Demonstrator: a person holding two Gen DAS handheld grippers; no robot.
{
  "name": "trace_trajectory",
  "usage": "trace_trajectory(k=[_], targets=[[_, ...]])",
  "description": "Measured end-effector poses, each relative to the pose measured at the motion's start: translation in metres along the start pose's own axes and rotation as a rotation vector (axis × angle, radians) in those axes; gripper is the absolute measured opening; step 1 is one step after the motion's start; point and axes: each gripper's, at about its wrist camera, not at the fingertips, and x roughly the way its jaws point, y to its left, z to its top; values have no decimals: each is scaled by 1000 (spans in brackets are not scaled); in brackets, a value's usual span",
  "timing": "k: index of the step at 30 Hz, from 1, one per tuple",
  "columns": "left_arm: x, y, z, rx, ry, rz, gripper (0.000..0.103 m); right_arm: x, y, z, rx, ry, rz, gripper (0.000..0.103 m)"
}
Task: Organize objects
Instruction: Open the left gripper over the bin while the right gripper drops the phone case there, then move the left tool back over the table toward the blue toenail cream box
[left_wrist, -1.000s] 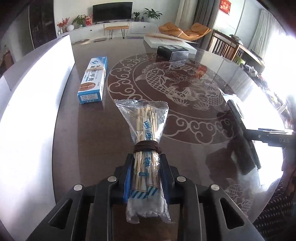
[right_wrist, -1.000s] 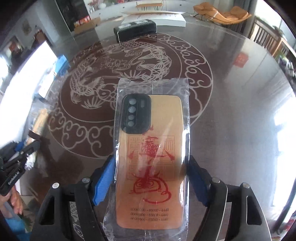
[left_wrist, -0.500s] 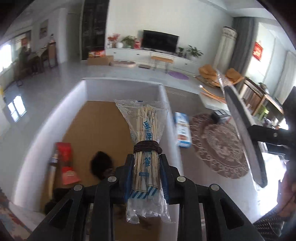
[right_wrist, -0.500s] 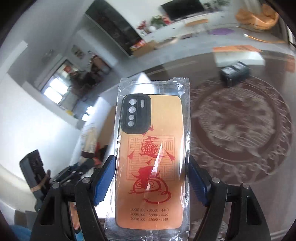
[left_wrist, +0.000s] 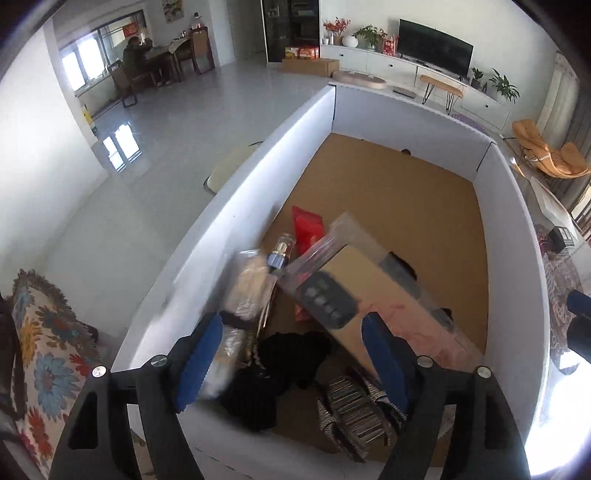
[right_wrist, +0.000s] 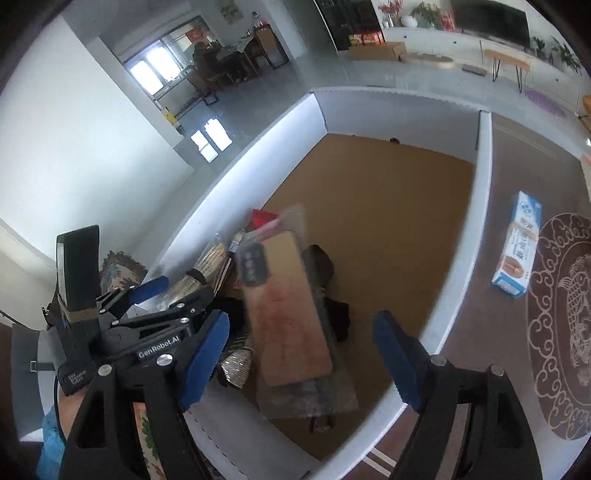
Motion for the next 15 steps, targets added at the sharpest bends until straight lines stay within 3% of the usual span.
trace_trajectory(k=[7,9,11,15], targets=[[-43,-67,12,85,-143,-123,77,-60,-102,-49,139,-193,-228,93],[-55,-94,15,137,-171,-172,77,-67,-145,-62,181,-205,-333,93],[-68,-120,11,199,-189,-231,77,-76,-188,-98,229,-189,-453,93],[-89,-179,-10,315,-190,-344,77,-93,-253,-143,342,-166,-619,93]])
